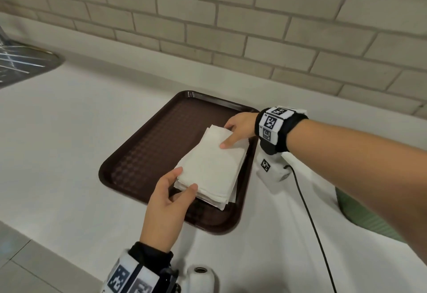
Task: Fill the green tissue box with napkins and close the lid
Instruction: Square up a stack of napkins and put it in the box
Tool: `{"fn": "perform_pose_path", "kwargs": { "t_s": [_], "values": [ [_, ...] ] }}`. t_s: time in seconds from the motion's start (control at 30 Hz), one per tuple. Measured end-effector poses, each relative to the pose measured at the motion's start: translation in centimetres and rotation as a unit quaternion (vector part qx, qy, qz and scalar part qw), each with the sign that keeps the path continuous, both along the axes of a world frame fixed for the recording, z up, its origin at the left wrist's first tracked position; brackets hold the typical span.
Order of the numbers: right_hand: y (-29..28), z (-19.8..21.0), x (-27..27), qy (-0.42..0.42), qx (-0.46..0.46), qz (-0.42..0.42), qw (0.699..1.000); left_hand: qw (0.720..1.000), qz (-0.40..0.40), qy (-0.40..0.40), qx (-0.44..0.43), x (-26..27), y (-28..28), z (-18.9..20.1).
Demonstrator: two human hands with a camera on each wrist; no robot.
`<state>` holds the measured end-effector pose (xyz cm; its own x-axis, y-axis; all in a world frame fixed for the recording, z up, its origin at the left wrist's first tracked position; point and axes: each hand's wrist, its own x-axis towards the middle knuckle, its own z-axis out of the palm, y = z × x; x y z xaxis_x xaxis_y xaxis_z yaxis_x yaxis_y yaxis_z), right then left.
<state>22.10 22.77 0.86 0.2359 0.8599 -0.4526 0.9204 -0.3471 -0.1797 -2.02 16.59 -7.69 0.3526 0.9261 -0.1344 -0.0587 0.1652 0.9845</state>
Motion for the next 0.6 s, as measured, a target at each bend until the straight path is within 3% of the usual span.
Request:
{"fn": "perform_pose_path", "kwargs": {
  "t_s": [0.3, 0.6],
  "values": [
    [1.6, 0.8, -0.8, -0.028, 0.034, 0.012, 0.999, 0.999, -0.022, -0.034, -0.029, 0.0, 0.0, -0.1],
    [0.9, 1.4, -0.2, 0.073, -0.001, -0.048, 0.996, 0.999, -0.032, -0.030, -0.028, 0.0, 0.2, -0.2]
  ]
}}
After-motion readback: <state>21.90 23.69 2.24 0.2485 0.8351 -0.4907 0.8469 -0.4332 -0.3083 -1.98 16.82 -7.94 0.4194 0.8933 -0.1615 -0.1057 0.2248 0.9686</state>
